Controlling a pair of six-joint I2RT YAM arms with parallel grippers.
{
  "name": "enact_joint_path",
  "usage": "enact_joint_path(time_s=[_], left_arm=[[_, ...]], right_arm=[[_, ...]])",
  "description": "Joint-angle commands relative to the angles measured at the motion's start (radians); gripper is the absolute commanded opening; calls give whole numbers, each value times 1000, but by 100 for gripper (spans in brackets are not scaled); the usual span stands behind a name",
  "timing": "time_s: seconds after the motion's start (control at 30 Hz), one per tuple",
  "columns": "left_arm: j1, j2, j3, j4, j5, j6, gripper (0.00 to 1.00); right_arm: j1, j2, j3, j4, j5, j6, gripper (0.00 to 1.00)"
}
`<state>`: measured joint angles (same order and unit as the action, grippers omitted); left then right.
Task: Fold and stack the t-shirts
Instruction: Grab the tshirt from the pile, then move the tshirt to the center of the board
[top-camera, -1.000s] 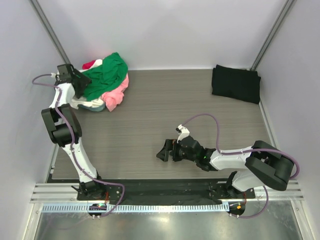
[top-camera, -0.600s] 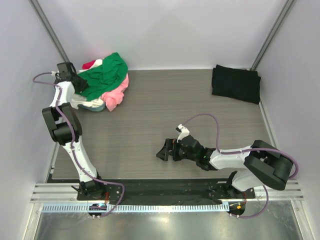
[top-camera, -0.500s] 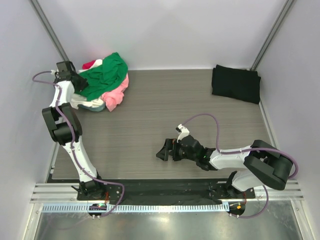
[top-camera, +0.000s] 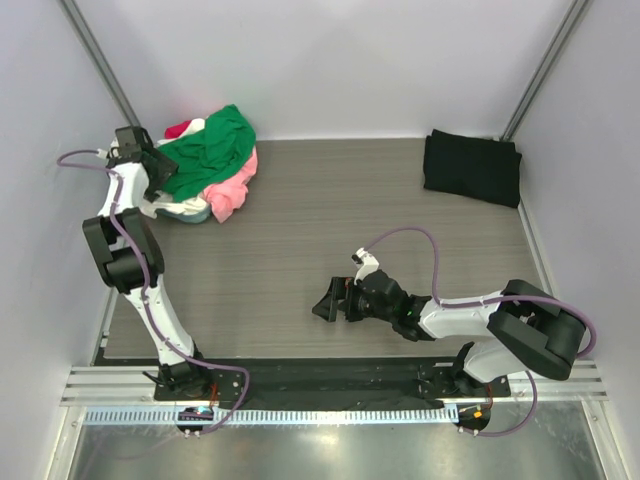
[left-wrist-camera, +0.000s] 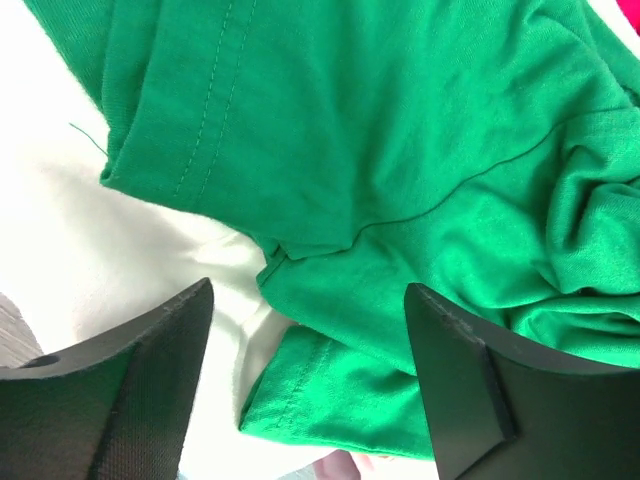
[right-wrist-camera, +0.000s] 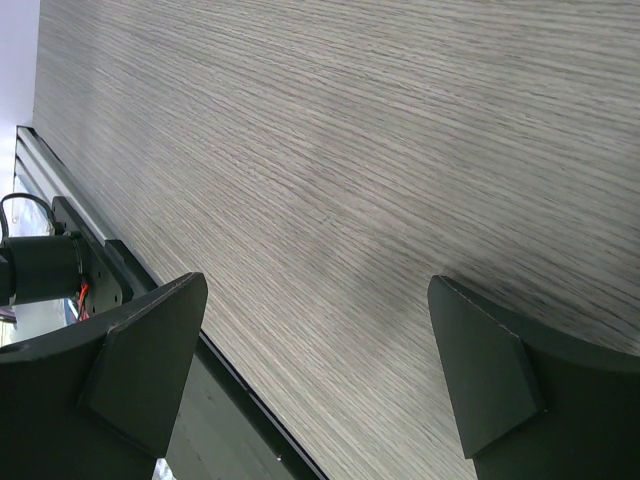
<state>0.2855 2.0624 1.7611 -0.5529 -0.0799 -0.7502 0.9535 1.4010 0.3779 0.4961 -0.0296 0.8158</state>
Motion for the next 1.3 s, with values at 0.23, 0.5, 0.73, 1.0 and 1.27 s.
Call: enact_joint_path(time_s=[0.23,0.5,0.73,1.0,1.27], left_arm=[[-20,82,109,16,66,25,56],[-28,1,51,109,109,-17,0],[-126,-251,133,136,91,-66,0],[-293,-412,514,19,218,-80,0],[-344,-683,218,30,360,-181,0]], right_arm=[[-7,29,-19,-80,-3,-1,100],[-10,35,-19,-79,-3,0,100],[-15,38,-19,-70,-9,2,100],[-15,-121,-98,-57,91,17,100],[-15,-703,-117,-406,362,16,100]])
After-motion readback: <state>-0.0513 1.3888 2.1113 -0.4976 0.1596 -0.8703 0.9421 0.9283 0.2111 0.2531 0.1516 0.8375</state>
